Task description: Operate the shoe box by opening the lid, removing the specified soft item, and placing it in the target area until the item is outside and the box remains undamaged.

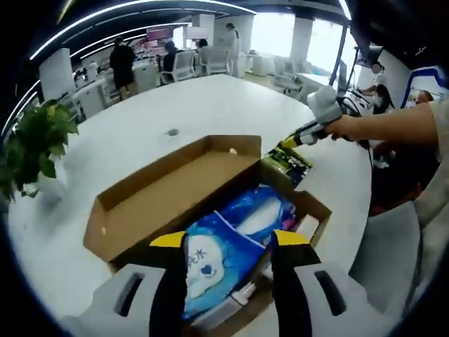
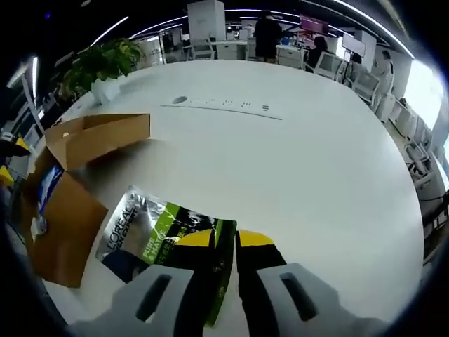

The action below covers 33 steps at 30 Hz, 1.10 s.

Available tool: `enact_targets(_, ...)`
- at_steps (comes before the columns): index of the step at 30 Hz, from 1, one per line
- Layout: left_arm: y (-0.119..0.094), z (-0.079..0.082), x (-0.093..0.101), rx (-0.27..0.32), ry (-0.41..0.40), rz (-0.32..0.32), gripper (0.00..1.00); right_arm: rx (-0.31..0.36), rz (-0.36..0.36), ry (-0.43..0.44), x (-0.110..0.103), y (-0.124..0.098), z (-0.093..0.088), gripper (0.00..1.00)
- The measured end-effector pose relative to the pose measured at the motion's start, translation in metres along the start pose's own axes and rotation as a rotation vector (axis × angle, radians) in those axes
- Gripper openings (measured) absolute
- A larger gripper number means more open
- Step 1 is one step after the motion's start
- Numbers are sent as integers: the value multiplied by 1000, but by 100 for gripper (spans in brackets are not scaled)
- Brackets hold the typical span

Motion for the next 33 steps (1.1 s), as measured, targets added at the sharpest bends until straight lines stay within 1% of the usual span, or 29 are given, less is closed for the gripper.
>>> enact_targets(3,-10,-11,-14,7,-29,37,47,22,5,-1,-3,-6,4,12)
enact_targets(6,-17,-21,-24,13,-58,63,48,52,11,-10,-8,-13,9,15)
enact_targets(11,-28,-35,-31,18,-98,96,48,86,41,-20,-21,-28,16,18)
enact_targets(15,-33,-44,-36,24,-121,119,50,89,62,-3,-31,-38,15,19)
enact_targets(19,-39,-53,-40,32,-152,140,50,94,102,7,-45,-49,16,20)
enact_targets(22,-41,-57,-44,36,-169,155,50,116,134,0,-62,-63,19,22)
enact_targets(24,-43,-59,-45,36,-181,160,50,131,154,1,-66,-66,21,22)
enact_targets(30,-46,-66,-46,48,-205,169,50,170,221,-8,-90,-78,30,24)
enact_targets(31,-47,-68,-46,48,-212,171,50,177,240,-10,-100,-83,32,24)
enact_targets(33,-49,-71,-47,51,-220,178,50,184,265,-23,-110,-85,34,25)
Point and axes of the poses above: the point that each gripper's makers call its tool centre point, and the gripper's own axes: y roughly forward along the fingers, x roughly to its right, z roughly out of its top, the point moved 7 cm from there along -y, roughly backward along the fingers, and after that the axes turned 9 degrees about -y, right-handed, at the moved point
